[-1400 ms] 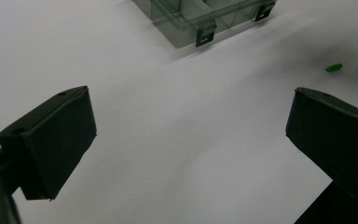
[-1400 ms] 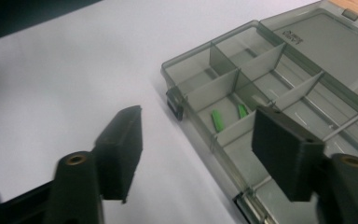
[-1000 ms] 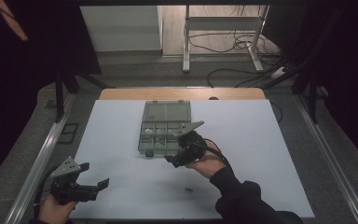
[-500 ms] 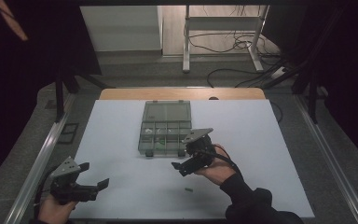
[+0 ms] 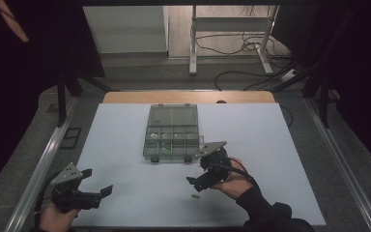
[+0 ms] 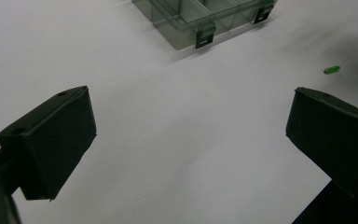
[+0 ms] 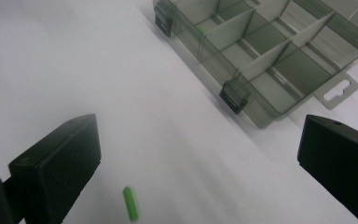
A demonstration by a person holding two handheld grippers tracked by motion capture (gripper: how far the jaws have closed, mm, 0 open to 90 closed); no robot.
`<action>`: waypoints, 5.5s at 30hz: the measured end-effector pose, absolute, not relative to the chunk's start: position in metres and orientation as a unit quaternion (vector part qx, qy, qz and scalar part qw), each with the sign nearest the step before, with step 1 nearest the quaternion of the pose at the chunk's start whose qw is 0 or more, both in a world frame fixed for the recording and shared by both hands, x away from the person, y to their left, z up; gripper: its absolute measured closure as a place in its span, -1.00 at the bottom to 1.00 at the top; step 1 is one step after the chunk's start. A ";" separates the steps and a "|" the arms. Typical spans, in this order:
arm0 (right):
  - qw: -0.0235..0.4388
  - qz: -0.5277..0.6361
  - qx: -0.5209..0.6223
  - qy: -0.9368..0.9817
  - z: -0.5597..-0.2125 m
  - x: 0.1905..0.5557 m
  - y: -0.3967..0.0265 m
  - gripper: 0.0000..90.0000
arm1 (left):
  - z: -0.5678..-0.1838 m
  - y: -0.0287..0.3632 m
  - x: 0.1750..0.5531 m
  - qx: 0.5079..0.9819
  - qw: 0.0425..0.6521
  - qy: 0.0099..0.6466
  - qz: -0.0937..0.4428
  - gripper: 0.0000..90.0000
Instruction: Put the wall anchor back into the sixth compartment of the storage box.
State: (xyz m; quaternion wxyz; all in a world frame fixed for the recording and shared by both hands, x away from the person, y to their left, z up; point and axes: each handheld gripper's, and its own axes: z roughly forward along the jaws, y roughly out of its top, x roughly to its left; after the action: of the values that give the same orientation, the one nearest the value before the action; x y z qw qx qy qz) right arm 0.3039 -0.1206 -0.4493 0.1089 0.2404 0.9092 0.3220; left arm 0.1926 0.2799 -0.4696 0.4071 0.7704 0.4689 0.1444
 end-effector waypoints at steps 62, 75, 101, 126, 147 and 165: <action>0.034 0.182 0.149 0.971 -0.500 0.278 -0.101 0.84 | -0.470 0.279 0.191 0.774 0.400 0.468 0.148 -0.95; 0.043 0.225 0.153 0.961 -0.484 0.279 -0.104 0.84 | -0.470 0.278 0.192 0.775 0.400 0.467 0.148 -0.95; 0.041 0.335 0.227 0.913 -0.446 0.328 -0.093 0.84 | -0.470 0.278 0.194 0.775 0.400 0.467 0.146 -0.95; 0.057 0.355 0.260 0.896 -0.466 0.391 -0.033 0.83 | -0.471 0.279 0.194 0.775 0.403 0.466 0.144 -0.95; 0.079 0.390 0.247 0.884 -0.440 0.344 -0.089 -0.05 | -0.470 0.279 0.193 0.774 0.403 0.467 0.146 -0.95; 0.138 0.385 0.278 0.869 -0.429 0.294 -0.165 -0.72 | -0.469 0.279 0.192 0.773 0.409 0.462 0.148 -0.96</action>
State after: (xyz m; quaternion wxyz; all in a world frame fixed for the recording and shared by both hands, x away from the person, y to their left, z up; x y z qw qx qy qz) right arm 0.2938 -0.1654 -0.4286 0.1378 0.2776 0.8693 0.3849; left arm 0.1925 0.2795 -0.4692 0.4086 0.7728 0.4624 0.1482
